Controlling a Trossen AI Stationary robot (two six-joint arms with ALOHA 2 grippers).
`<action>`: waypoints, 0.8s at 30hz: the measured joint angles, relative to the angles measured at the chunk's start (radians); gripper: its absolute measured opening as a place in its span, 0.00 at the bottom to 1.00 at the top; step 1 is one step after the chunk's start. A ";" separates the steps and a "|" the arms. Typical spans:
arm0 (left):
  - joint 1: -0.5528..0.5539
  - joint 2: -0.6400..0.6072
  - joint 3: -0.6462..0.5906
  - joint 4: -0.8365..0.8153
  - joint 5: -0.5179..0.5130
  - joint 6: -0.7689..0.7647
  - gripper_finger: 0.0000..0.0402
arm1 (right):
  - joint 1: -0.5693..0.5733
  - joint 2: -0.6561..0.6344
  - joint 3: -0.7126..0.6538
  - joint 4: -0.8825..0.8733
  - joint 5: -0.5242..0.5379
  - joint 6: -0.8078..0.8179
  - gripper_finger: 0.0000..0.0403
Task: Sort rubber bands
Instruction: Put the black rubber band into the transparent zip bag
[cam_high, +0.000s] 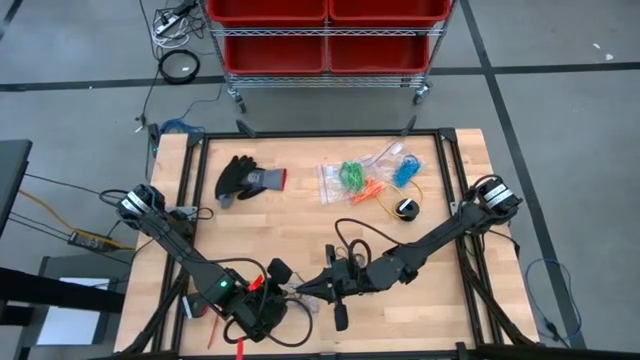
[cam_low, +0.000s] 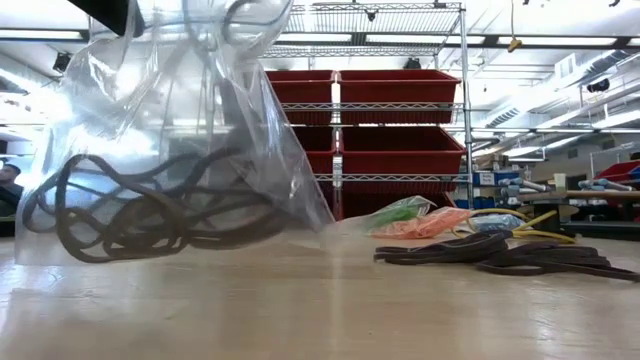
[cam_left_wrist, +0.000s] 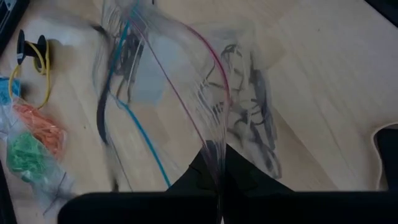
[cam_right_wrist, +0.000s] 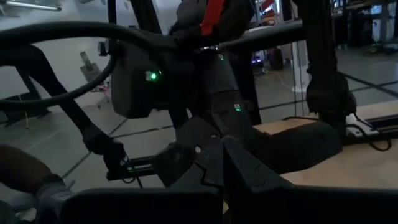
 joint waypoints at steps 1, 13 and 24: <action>0.000 0.000 0.000 0.000 0.000 0.000 0.01 | 0.000 0.004 0.000 0.000 0.001 0.008 0.00; 0.000 0.000 0.000 0.000 0.000 0.000 0.01 | -0.006 0.031 0.000 -0.117 -0.037 0.147 0.00; 0.000 0.000 0.000 0.002 0.000 0.000 0.01 | 0.006 0.030 0.000 -0.233 -0.047 0.219 0.00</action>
